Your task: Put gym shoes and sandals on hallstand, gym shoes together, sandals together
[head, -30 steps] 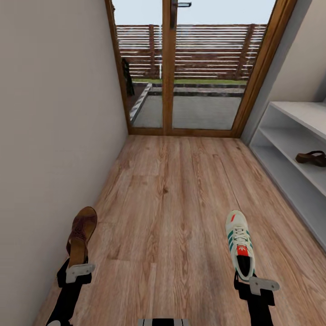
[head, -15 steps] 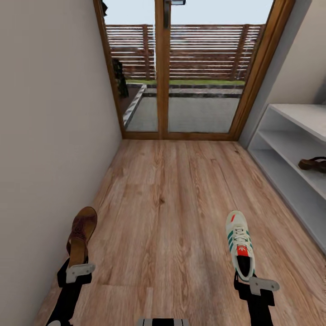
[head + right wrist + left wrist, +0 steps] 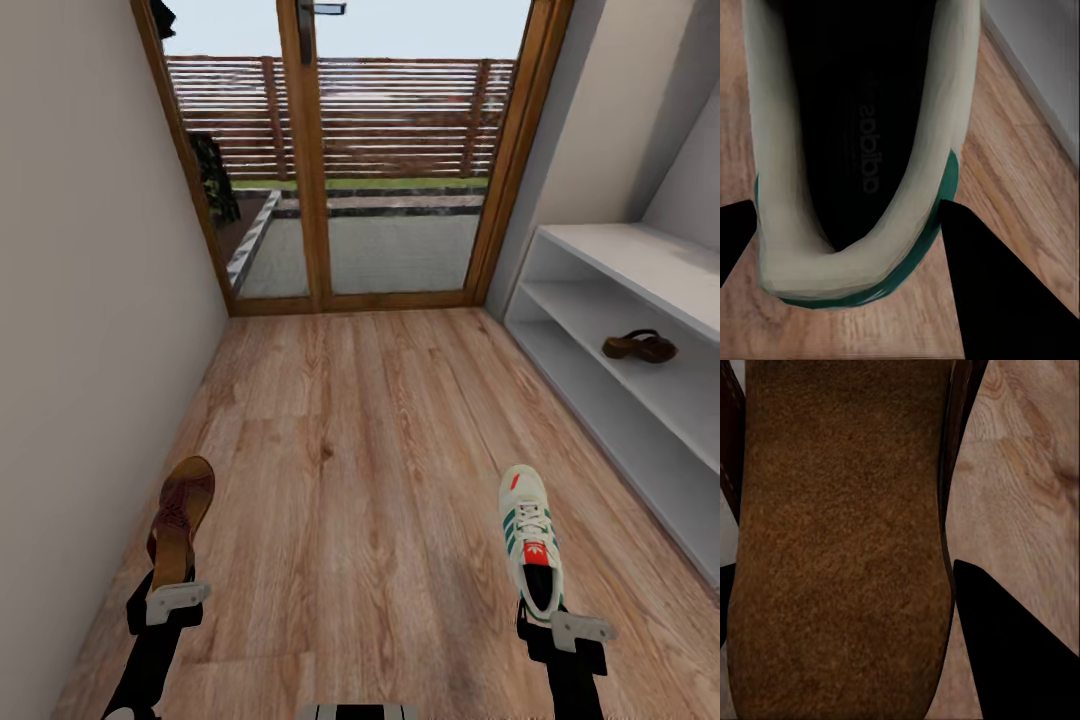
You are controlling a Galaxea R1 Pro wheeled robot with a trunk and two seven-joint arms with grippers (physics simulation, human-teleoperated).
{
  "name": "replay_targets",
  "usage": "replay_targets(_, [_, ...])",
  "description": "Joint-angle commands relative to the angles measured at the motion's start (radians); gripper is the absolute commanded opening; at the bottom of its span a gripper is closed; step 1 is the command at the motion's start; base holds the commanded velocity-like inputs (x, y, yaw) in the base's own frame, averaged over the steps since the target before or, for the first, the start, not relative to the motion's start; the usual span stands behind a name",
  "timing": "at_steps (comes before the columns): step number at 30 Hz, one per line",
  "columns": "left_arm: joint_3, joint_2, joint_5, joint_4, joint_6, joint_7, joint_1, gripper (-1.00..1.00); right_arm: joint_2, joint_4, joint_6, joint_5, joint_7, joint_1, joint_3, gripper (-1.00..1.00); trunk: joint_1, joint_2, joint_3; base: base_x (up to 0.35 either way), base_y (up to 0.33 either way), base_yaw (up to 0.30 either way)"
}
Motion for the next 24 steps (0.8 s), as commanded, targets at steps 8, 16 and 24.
replay_targets(8, [0.000, 0.000, -0.002, 0.000, 0.000, 0.000, 0.000, -1.00, -0.001, -0.001, 0.000, -0.001, 0.000, 0.000, -0.001, -1.00, 0.000, 0.000, 0.003, 0.005, 0.000, -0.274])
replay_targets(16, [0.000, 0.000, -0.002, 0.001, 0.000, 0.000, 0.000, -1.00, -0.001, -0.002, 0.000, -0.001, 0.000, 0.000, -0.002, -1.00, 0.000, 0.000, 0.007, 0.001, 0.000, -0.276])
replay_targets(24, [0.000, 0.000, -0.002, 0.001, 0.000, 0.000, 0.000, -1.00, -0.002, -0.002, 0.000, -0.001, 0.000, 0.000, -0.002, -1.00, 0.000, 0.000, 0.011, 0.000, 0.000, -0.276])
